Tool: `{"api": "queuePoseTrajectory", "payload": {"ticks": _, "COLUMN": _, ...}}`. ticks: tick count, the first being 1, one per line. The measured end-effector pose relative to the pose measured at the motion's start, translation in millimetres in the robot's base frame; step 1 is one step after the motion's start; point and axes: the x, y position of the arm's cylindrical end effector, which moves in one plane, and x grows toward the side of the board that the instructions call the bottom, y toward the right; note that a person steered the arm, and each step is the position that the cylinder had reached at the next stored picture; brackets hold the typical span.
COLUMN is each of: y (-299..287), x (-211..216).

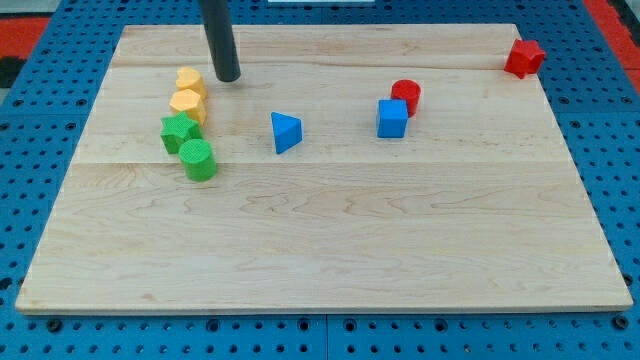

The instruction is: Move your arm towards the left bottom

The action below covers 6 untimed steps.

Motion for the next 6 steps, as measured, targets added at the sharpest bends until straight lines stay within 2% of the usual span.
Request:
{"api": "queuePoseTrajectory", "payload": {"ticks": 1, "y": -29, "x": -33}}
{"api": "queuePoseTrajectory", "payload": {"ticks": 2, "y": -101, "x": -32}}
{"api": "queuePoseTrajectory", "payload": {"ticks": 3, "y": -133, "x": -15}}
{"api": "queuePoseTrajectory", "payload": {"ticks": 4, "y": -133, "x": 46}}
{"api": "queuePoseTrajectory", "payload": {"ticks": 6, "y": -115, "x": 203}}
